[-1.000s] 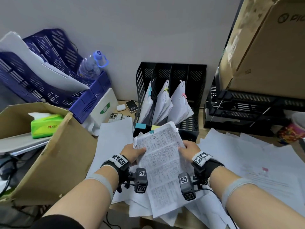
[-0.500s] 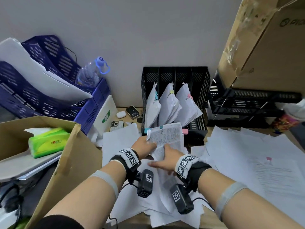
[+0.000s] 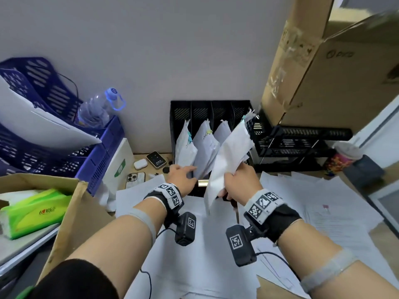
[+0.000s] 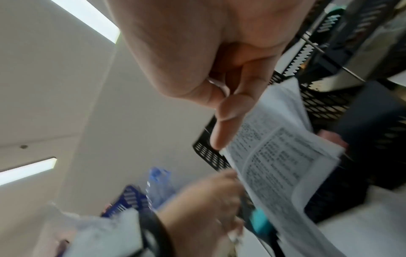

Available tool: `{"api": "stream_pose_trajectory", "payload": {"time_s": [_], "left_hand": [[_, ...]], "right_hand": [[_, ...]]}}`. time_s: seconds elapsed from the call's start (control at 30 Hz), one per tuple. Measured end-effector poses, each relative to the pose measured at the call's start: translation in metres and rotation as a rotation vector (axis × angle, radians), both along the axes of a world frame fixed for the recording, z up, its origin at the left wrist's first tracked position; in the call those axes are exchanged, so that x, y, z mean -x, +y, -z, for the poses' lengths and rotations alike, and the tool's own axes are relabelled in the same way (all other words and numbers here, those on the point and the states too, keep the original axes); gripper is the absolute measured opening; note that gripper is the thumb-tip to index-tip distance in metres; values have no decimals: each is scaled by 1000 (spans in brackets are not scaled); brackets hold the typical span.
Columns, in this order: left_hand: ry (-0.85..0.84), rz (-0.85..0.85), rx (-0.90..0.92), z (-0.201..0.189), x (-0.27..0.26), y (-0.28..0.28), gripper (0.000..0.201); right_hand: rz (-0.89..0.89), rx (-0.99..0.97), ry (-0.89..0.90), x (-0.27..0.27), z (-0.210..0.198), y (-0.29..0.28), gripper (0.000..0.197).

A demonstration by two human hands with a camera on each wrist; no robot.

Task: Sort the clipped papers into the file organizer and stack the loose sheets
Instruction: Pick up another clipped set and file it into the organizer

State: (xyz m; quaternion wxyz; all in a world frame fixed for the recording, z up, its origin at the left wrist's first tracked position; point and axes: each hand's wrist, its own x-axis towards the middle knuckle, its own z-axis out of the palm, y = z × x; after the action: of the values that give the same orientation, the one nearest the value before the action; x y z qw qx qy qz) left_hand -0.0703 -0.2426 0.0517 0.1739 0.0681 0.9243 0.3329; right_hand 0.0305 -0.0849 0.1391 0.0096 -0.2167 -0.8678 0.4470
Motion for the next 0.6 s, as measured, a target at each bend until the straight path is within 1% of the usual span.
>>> {"api": "stream_pose_trajectory", "payload": {"time_s": [0.03, 0.1, 0.13, 0.2, 0.3, 0.4, 0.53, 0.6], "left_hand": [[-29, 16, 50, 2, 3, 0, 50], [-15, 46, 97, 6, 10, 4, 56], [3, 66, 108, 7, 12, 5, 55], [3, 81, 101, 8, 14, 9, 53], [-5, 23, 51, 10, 21, 10, 57], [-16, -67, 22, 10, 29, 5, 69], [-23, -59, -64, 3, 35, -7, 75], [-25, -51, -101, 3, 41, -12, 70]], "right_hand": [[13, 16, 27, 2, -9, 2, 26], [-10, 124, 70, 5, -27, 4, 20], [-28, 187, 98, 5, -37, 3, 18], [-62, 258, 144, 7, -50, 1, 21], [-134, 211, 121, 16, -55, 0, 24], [-229, 156, 34, 29, -52, -4, 24], [-328, 78, -64, 53, -42, -15, 24], [-388, 13, -109, 70, -34, -21, 22]]}}
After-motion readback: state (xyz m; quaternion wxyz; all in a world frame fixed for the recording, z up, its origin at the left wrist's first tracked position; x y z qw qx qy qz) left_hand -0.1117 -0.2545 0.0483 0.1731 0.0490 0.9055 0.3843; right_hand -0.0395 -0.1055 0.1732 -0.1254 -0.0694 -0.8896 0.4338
